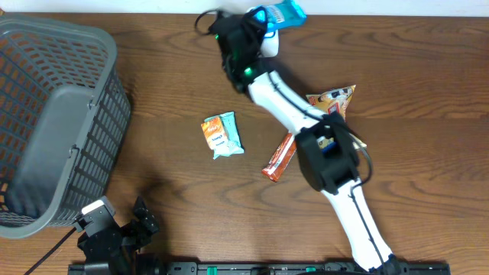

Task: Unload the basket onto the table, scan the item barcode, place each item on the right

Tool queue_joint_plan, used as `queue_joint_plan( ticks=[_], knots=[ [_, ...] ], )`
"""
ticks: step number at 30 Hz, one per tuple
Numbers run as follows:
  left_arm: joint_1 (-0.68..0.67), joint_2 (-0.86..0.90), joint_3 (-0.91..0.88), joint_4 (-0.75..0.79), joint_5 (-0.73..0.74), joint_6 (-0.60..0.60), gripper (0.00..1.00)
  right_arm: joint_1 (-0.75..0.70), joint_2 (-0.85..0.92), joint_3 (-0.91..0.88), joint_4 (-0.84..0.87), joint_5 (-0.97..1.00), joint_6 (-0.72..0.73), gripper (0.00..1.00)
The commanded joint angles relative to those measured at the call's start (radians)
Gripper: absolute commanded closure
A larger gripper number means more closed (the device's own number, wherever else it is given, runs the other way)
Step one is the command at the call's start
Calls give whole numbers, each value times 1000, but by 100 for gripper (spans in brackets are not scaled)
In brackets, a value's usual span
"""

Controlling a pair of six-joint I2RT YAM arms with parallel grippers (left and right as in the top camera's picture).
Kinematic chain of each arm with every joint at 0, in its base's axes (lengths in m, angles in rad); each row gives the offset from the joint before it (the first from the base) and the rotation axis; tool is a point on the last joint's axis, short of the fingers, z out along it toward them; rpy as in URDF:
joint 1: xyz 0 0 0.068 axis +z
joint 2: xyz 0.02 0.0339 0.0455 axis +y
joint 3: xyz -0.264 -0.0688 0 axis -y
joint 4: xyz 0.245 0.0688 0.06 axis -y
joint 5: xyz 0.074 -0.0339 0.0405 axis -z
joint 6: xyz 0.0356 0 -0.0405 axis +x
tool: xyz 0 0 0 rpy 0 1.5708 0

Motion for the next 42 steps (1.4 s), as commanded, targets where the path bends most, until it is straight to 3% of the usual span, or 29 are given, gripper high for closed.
queue_joint_plan(
  ticks=[1, 10, 15, 24, 32, 38, 41, 42],
  knots=[
    [3, -2, -1, 0, -5, -1, 2, -84, -108, 26, -131, 134, 210, 88],
    [3, -2, -1, 0, -5, -1, 2, -351, -111, 24, -595, 139, 648, 87],
    [3, -2, -1, 0, -5, -1, 2, -555, -111, 23, -791, -26, 815, 86],
    [3, -2, -1, 0, -5, -1, 2, -874, -107, -1, -893, -220, 998, 89],
    [3, -2, -1, 0, -5, -1, 2, -1090, -107, -2, -942, -235, 1171, 80],
    [3, -2, -1, 0, -5, -1, 2, -1203, -107, -2, -981, -324, 1236, 55],
    [3, -2, -1, 0, -5, -1, 2, -1231, -107, -2, -991, -350, 1241, 20],
    [3, -2, -1, 0, -5, -1, 2, -1234, -107, -2, -993, -350, 1240, 16]
  ],
)
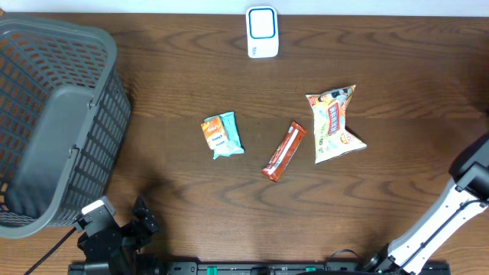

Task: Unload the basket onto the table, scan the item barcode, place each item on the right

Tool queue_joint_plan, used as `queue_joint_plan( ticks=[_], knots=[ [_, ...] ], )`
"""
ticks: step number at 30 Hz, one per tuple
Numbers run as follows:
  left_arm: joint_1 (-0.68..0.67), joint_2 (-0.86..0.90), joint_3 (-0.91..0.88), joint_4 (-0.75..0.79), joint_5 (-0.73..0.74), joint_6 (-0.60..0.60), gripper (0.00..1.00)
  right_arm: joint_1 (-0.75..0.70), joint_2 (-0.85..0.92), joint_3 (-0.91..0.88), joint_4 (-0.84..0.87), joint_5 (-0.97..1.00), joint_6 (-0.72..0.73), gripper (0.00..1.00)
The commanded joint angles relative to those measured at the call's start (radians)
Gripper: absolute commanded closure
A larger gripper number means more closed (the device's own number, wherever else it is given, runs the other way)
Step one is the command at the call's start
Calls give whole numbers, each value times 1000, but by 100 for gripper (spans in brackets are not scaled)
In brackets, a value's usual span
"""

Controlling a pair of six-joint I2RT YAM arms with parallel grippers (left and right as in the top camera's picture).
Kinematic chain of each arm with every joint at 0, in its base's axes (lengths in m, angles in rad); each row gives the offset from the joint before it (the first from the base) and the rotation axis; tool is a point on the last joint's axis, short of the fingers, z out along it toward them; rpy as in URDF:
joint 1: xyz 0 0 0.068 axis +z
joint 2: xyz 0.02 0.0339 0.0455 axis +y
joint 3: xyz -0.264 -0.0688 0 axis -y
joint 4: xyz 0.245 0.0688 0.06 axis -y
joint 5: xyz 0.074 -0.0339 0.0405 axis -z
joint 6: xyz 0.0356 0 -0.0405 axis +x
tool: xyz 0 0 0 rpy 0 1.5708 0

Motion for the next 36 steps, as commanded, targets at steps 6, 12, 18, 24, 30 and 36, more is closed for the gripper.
queue_joint_plan(
  ticks=[6, 12, 18, 24, 30, 36],
  knots=[
    [3, -2, -1, 0, -6, -1, 2, -8, -31, -2, -21, -55, 60, 1],
    [3, -2, -1, 0, -6, -1, 2, 31, -124, -1, -24, -264, 67, 1],
    [3, -2, -1, 0, -6, -1, 2, 95, -307, -1, -16, -713, 72, 1],
    [3, -2, -1, 0, -6, -1, 2, 225, -547, -1, -30, -924, 133, 1],
    [3, -2, -1, 0, -6, -1, 2, 423, -711, -1, -109, -833, 131, 1],
    [3, -2, -1, 0, -6, -1, 2, 710, -701, -5, -256, -655, 131, 1]
  ],
)
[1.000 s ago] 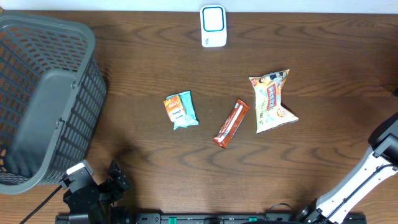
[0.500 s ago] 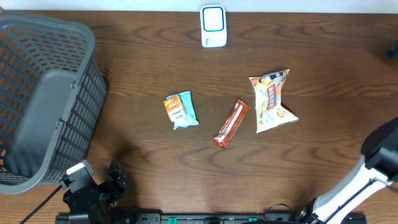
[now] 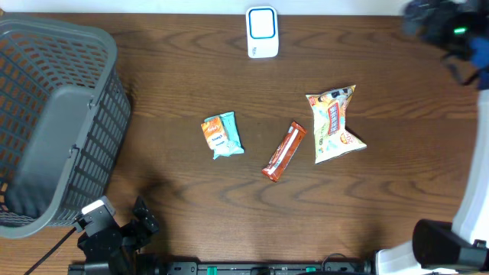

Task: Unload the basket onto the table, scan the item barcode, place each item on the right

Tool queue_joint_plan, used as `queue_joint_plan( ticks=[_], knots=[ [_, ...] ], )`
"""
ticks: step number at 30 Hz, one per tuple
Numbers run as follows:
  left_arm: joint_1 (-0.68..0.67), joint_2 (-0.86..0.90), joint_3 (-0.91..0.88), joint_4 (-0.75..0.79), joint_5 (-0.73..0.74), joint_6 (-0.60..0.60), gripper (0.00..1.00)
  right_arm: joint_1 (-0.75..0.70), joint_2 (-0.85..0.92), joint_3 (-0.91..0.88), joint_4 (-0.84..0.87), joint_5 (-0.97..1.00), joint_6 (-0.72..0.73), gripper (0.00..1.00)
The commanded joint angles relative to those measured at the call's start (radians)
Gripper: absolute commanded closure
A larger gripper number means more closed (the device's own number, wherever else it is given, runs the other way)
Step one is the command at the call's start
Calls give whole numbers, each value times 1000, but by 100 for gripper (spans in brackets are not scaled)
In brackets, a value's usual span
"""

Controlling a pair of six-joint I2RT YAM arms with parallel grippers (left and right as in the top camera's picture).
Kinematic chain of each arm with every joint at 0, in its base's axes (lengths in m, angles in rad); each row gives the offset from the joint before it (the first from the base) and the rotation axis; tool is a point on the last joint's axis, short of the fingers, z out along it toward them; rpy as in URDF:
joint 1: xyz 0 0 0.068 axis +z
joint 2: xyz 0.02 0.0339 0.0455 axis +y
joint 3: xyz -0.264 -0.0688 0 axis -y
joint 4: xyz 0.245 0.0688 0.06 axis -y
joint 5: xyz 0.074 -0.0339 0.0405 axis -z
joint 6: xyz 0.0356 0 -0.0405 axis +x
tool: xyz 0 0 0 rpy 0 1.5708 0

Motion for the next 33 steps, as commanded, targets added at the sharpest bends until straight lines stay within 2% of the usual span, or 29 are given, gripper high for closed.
queue_joint_plan(
  ticks=[1, 6, 9, 12, 18, 22, 27, 33],
  knots=[
    [3, -2, -1, 0, -6, -1, 2, 169, 58, -3, -90, 171, 15, 1],
    [3, -2, -1, 0, -6, -1, 2, 325, 159, -3, -204, 288, 35, 1],
    [3, -2, -1, 0, -6, -1, 2, 386, 227, -3, -285, 307, 115, 1],
    [3, -2, -1, 0, -6, -1, 2, 419, 268, -3, -316, 324, 135, 1],
    [3, -2, -1, 0, -6, -1, 2, 518, 399, -3, -375, 575, 243, 2],
    [3, -2, -1, 0, -6, -1, 2, 573, 519, -3, -381, 667, 242, 1],
    [3, -2, -1, 0, -6, -1, 2, 585, 641, -3, -412, 710, 309, 22],
    [3, -2, -1, 0, -6, -1, 2, 578, 706, -3, -430, 745, 332, 22]
  ],
)
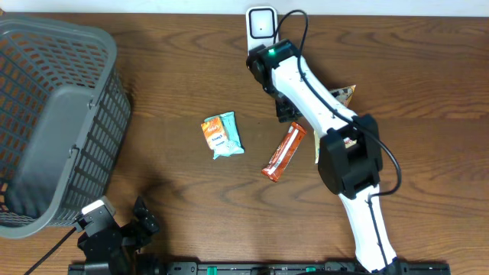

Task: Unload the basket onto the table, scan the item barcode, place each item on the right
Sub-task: 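Reach the right gripper to the yellow chip bag and grasp it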

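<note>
The white scanner [261, 23] stands at the table's back edge. My right arm reaches across the middle, its wrist [267, 59] just in front of the scanner. The dark right gripper [285, 111] points down over the top end of the orange-brown bar [281, 155]. Nothing shows in it, and its jaws are too dark to read. A teal and orange packet [222, 135] lies left of the bar. The yellow snack bag [345, 93] is mostly hidden under the forearm. My left gripper [143, 219] rests at the front left corner, far from the items.
A large grey mesh basket [53, 122] fills the left side of the table. The right arm's black elbow [348, 156] hangs over the right of the middle. A cable loops from the wrist past the scanner.
The right arm was a blur at the table's far right back corner. Now it stretches over the middle, with its gripper above the bar. The items on the table have not moved.
First the right gripper held a blue packet up by the scanner. Then the arm was off at the right edge, with the packet out of view. It was then blurred at the back right corner. Now it is over the bar, with no blue packet in sight.
</note>
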Tool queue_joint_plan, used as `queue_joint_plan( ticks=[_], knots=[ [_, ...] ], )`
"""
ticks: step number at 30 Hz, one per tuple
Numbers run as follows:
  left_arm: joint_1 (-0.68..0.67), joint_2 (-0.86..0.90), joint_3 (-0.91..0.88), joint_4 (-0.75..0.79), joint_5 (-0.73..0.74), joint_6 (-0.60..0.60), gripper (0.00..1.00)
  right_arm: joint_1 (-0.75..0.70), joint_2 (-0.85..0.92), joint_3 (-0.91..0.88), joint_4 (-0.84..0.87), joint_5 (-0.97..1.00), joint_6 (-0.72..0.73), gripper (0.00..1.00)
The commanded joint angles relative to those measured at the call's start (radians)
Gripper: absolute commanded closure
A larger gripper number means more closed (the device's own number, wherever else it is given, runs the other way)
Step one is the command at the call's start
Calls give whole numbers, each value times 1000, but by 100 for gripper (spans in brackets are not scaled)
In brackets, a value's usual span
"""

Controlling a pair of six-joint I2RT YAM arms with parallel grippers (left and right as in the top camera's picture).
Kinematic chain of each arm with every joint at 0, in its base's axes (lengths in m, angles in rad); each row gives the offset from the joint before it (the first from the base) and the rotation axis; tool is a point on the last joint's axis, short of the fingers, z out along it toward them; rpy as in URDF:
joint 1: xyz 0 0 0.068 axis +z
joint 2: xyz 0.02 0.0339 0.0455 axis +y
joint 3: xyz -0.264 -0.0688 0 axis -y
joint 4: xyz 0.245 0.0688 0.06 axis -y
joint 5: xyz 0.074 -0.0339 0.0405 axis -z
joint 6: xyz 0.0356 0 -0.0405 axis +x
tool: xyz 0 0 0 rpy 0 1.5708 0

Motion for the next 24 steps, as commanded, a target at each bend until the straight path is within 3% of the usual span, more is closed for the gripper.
queue_joint_plan(
  ticks=[1, 13, 24],
  knots=[
    [3, -2, -1, 0, -5, -1, 2, -10, 10, 6, -4, 91, 43, 20],
    [3, -2, -1, 0, -5, -1, 2, -77, 35, -42, 6, 64, 42, 16],
    [3, -2, -1, 0, -5, -1, 2, -115, 35, -417, 271, -58, -37, 7]
  ],
)
